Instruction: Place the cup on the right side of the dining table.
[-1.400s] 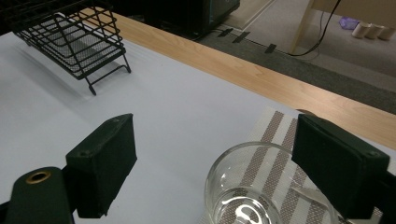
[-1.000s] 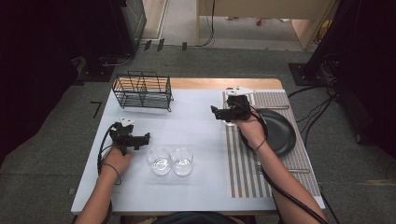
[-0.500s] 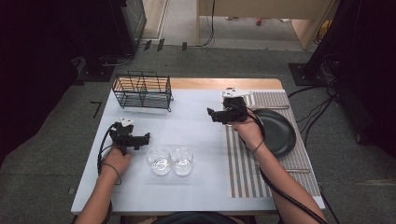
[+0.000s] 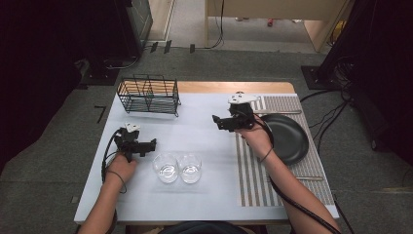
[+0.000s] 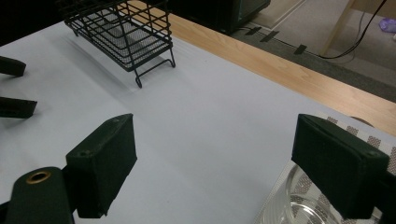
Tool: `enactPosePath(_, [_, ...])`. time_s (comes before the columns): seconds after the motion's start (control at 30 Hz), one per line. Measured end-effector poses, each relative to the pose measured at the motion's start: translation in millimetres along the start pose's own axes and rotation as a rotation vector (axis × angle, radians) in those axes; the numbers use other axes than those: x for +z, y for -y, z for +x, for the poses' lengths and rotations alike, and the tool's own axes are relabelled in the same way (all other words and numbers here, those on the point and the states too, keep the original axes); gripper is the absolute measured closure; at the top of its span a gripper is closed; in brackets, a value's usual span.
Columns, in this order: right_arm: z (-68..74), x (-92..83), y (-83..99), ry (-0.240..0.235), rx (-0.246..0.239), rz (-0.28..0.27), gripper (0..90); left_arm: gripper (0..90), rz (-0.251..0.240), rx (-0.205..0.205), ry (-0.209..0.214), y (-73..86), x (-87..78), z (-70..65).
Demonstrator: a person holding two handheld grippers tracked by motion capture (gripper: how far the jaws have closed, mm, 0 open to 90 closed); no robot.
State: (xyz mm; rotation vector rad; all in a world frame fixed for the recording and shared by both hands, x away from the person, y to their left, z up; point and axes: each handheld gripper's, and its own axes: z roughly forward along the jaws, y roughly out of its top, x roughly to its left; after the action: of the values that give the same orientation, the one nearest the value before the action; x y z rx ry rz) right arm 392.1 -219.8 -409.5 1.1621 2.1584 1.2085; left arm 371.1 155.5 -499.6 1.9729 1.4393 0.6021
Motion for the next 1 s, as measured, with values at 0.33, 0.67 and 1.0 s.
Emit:
enactPosePath(0.33, [7.0,2.6,1.0,-0.027,0.001,0.009,14.0,0.0,0.001,0.001,0.0,0.0,-0.1,0.1])
enactPosePath(0.67, [11.0,6.4,3.3,-0.066,0.017,0.014,14.1,0.0,0.002,0.003,0.0,0.0,-0.2,0.2])
enactPosePath(1.0, [17.9,12.0,7.5,-0.083,-0.01,0.025,14.2,0.0,0.005,0.005,0.0,0.0,-0.3,0.3])
